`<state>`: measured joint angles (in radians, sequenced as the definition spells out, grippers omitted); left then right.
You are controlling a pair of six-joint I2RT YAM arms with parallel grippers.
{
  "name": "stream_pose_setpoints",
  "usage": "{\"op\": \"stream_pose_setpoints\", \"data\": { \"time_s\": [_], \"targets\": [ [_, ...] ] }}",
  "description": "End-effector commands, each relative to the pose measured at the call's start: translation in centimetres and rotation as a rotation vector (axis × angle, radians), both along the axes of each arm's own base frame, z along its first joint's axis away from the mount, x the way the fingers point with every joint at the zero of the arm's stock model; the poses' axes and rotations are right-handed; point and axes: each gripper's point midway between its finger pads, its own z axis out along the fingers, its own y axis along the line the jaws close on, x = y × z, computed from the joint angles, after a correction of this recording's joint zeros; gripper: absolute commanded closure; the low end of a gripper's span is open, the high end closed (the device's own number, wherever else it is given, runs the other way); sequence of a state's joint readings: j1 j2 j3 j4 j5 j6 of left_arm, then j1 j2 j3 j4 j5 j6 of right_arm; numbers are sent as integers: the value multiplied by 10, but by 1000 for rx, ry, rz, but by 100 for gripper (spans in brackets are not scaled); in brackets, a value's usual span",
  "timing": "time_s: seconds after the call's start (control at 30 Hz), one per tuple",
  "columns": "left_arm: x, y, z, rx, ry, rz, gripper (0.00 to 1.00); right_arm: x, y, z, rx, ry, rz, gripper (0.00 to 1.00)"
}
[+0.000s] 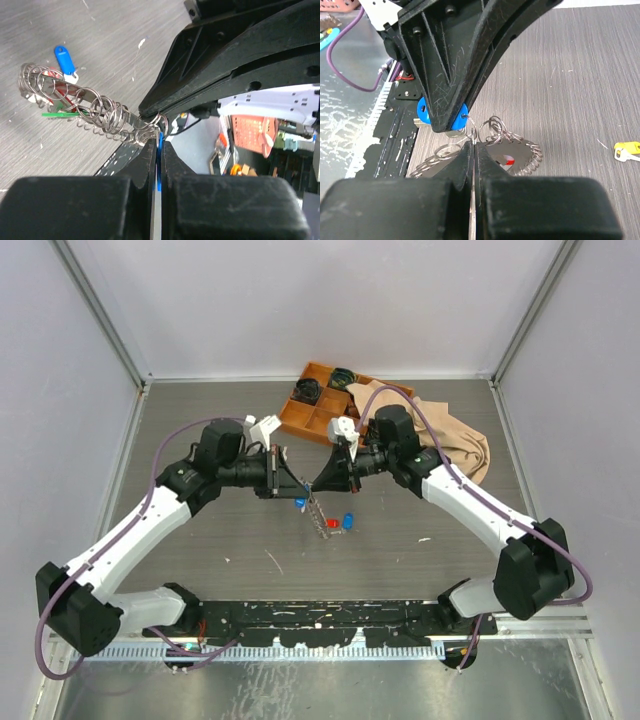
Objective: Remove the keys from the keyring
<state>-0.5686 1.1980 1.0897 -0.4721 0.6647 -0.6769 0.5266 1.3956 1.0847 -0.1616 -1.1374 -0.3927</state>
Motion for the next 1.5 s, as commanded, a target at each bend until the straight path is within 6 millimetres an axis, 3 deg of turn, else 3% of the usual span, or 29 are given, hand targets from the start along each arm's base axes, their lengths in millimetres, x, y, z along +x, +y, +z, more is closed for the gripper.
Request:
{"op": "stream_pose_setpoints", "data": {
  "time_s": [0.0, 0.63, 0.9, 1.23, 1.47],
  "targets": [
    [14, -5, 35, -115, -70, 101, 100, 14, -3, 32, 86, -28, -76, 99],
    [41, -6, 4, -189, 104, 290, 100, 33, -10, 28, 153, 27, -204, 99],
    [45, -4, 2, -220, 143, 319, 100, 38, -12, 19, 246, 26, -283, 99],
    [45, -8, 5, -230, 159, 275, 100, 47, -29, 31, 531, -83, -461, 99],
    [47, -10, 6, -213, 153, 245, 100, 61, -28, 10, 521, -21, -551, 99]
  ]
}}
